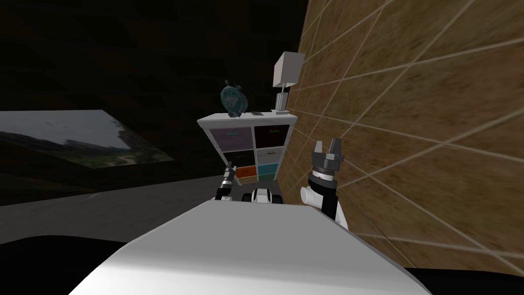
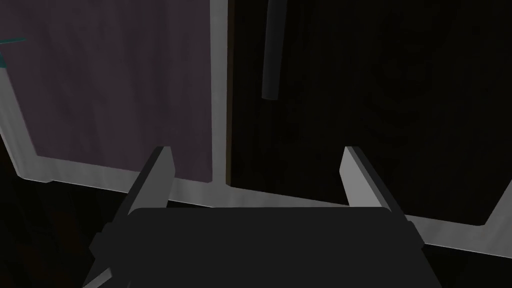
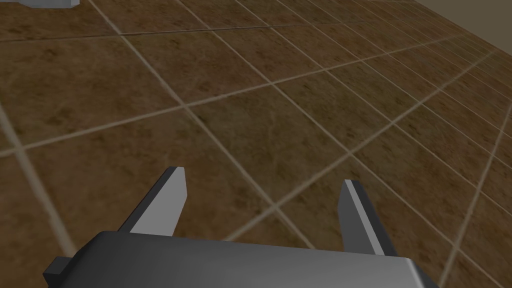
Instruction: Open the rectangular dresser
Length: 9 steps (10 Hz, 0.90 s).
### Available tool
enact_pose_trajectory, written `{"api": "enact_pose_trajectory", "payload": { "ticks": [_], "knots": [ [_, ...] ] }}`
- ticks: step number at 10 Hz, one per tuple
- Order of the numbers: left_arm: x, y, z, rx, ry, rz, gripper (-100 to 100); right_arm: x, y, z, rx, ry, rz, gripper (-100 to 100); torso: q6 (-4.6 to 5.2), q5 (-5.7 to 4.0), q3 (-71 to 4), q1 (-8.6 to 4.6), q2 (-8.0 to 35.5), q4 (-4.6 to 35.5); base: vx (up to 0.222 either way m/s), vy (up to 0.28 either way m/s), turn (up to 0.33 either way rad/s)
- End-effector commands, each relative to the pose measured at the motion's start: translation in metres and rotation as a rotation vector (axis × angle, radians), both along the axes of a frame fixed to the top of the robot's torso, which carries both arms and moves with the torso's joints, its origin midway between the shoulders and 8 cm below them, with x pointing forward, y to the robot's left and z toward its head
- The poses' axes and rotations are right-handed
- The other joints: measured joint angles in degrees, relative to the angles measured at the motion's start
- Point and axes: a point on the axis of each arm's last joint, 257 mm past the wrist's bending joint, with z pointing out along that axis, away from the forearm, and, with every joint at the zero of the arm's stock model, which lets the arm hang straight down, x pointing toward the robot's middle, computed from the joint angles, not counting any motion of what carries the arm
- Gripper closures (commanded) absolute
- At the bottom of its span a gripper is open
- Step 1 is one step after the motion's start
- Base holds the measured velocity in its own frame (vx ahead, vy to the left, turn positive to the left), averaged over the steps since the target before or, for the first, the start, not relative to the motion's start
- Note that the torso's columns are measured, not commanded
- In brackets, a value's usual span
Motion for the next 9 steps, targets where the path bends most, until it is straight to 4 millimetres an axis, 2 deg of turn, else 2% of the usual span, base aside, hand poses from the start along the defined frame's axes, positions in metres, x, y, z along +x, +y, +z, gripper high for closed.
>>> {"api": "enact_pose_trajectory", "payload": {
  "ticks": [1,4,6,9],
  "knots": [
    [0.003,0.008,0.005,0.026,0.002,-0.008,-100,0.0,0.0,0.0,0.0,0.0,0.0,0,0.0,0.0,0.1,0.0,0.1,0.0,0.127,0.023,-0.015],
    [0.007,0.002,0.006,-0.016,0.004,0.011,-100,0.0,0.0,0.0,0.0,0.0,0.0,0,0.0,0.0,0.1,0.0,0.1,0.0,0.13,0.026,-0.009],
    [0.009,-0.005,0.006,-0.06,-0.001,0.028,-100,0.0,0.0,0.0,0.0,0.0,0.0,0,0.0,-0.03,0.3,-0.11,0.5,0.2,0.019,-0.002,-0.001],
    [0.011,0.0,0.015,-0.049,0.0,0.027,-100,0.0,0.0,0.0,0.0,0.0,0.0,0,0.0,0.01,0.1,0.04,0.1,0.0,0.046,0.005,-0.01]
  ]
}}
